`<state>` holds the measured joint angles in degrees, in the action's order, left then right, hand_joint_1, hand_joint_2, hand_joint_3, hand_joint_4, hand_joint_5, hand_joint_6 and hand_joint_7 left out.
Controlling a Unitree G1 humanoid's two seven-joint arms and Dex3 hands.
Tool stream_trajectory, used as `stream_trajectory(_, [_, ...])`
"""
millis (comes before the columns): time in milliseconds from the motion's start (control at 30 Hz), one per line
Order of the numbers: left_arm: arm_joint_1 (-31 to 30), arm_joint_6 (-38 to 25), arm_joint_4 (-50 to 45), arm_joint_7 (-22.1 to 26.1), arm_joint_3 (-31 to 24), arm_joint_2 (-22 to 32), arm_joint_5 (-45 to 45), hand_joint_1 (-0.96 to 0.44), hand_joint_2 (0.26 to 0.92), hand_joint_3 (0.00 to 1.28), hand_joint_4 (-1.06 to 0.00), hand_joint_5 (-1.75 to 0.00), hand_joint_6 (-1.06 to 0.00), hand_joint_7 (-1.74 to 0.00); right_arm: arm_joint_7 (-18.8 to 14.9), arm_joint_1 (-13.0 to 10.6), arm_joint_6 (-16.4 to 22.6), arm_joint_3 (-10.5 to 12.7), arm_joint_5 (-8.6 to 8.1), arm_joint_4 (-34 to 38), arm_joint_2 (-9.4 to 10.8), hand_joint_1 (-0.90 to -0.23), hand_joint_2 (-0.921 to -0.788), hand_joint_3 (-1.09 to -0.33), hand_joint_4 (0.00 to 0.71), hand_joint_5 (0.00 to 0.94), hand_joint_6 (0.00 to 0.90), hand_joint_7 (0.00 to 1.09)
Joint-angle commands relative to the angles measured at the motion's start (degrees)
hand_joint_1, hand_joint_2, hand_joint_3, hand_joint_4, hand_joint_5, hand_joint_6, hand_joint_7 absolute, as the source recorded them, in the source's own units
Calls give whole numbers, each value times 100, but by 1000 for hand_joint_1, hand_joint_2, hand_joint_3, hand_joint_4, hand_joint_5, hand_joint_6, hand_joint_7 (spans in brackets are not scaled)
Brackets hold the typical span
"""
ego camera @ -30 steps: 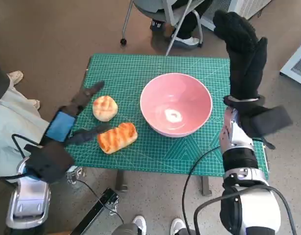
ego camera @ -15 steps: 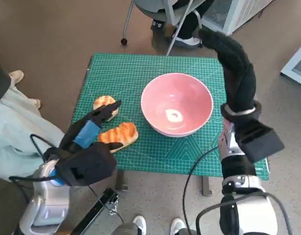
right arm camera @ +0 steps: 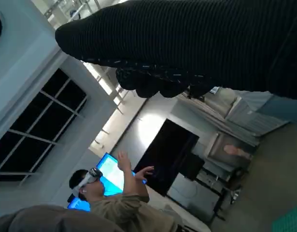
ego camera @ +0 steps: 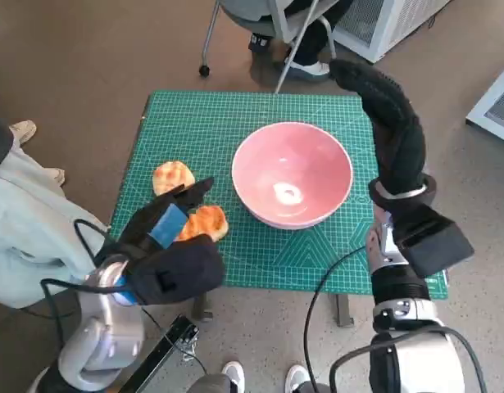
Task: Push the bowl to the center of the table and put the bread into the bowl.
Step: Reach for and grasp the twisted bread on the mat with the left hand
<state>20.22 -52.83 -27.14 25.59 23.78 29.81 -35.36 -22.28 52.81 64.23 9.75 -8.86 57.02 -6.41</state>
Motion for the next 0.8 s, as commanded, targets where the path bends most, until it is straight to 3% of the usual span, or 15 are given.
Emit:
stream_trajectory(33, [158,-28,310,-23,157,-99,-184,-382,767,0,-245,-2,-347,-8,-1,-143,-49,-26,-9,55,0,-597,-921,-719,321,7,-1,828])
stream_trajectory(433, [489,-4,1704,-243,363,-466,-344,-375,769,1,-245,-2,-337,-1,29,-179,-31,-34,-8,51,24,-565,-921,-726,314,3,-1,823])
stream_trajectory(700, [582,140,2372,-409,336,-627,-333,-252,775,3,-364,-49,-404,-32,-15,-178,-53,-32,-72,51,60,-579,-921,-726,310,1,-1,831])
stream_trajectory(767, [571,259,2490,-467,306,-631,-302,-198,780,5,-468,-100,-441,-50,-6,-176,-47,-34,-62,57,64,-581,-921,-725,310,1,-1,832])
stream_trajectory(800, [564,316,2535,-491,291,-630,-289,-153,785,4,-500,-430,-476,-67,-4,-176,-44,-36,-59,57,66,-582,-921,-725,310,1,-1,832])
